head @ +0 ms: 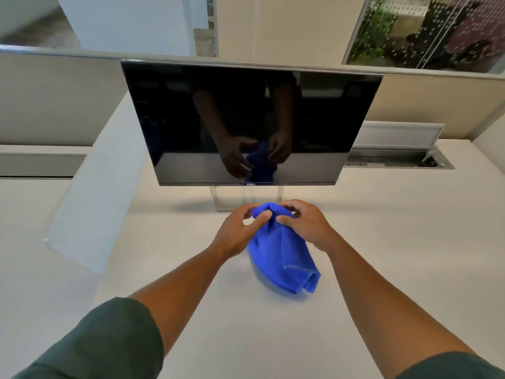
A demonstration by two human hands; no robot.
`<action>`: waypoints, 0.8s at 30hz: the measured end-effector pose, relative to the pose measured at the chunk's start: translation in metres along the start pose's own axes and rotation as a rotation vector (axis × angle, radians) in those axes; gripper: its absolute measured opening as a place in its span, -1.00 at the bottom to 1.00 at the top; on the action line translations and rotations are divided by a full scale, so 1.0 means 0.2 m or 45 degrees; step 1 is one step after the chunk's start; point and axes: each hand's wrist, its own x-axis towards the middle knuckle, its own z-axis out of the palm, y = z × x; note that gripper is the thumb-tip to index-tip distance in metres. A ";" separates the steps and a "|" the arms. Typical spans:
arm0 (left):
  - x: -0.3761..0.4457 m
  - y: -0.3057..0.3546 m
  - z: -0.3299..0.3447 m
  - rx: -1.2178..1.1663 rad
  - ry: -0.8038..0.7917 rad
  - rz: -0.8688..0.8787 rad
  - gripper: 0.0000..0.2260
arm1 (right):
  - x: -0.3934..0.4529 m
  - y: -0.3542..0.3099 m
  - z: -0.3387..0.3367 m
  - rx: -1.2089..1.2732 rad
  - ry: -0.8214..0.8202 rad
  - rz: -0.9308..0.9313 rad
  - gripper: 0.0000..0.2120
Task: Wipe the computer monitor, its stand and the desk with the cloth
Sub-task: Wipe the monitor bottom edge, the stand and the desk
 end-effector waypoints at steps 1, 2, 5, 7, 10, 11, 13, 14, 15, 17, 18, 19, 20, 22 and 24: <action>0.01 0.04 0.03 0.004 -0.015 0.017 -0.44 | 0.00 0.00 -0.03 0.035 -0.021 0.019 -0.77; 0.02 0.08 0.05 0.023 -0.019 0.039 -0.45 | 0.00 0.00 -0.05 0.084 -0.037 0.043 -0.78; 0.06 0.17 0.11 0.080 -0.003 0.079 -0.71 | 0.00 0.03 -0.13 0.226 -0.046 0.097 -0.78; 0.08 0.21 0.14 0.095 0.004 0.065 -0.81 | -0.01 0.05 -0.19 0.208 -0.049 0.121 -0.71; 0.10 0.27 0.20 0.083 0.007 0.047 -0.76 | -0.02 0.10 -0.29 0.084 -0.126 0.162 -0.58; 0.10 0.29 0.23 0.087 0.010 0.052 -0.74 | -0.03 0.12 -0.33 0.034 -0.166 0.175 -0.55; 0.11 0.32 0.30 0.077 0.015 0.076 -0.75 | -0.05 0.16 -0.40 -0.092 -0.254 0.198 -0.56; 0.11 0.34 0.33 0.067 0.019 0.088 -0.77 | -0.06 0.18 -0.43 -0.160 -0.297 0.204 -0.60; 0.12 0.35 0.36 0.056 0.026 0.096 -0.79 | -0.07 0.19 -0.46 -0.214 -0.336 0.207 -0.62; 0.13 0.38 0.42 0.041 0.052 0.109 -0.79 | -0.09 0.23 -0.54 -0.275 -0.383 0.203 -0.63; 0.13 0.40 0.45 0.040 0.069 0.109 -0.78 | -0.10 0.25 -0.58 -0.282 -0.384 0.204 -0.64; 0.13 0.42 0.47 0.042 0.086 0.099 -0.77 | -0.11 0.28 -0.62 -0.271 -0.365 0.213 -0.66; 0.13 0.43 0.50 0.040 0.103 0.081 -0.77 | -0.12 0.31 -0.67 -0.245 -0.333 0.229 -0.71; 0.14 0.46 0.54 0.019 0.137 0.042 -0.77 | -0.13 0.37 -0.76 -0.143 -0.262 0.254 -0.77; 0.14 0.48 0.59 -0.043 0.159 0.009 -0.76 | -0.15 0.42 -0.85 0.014 -0.196 0.263 -0.79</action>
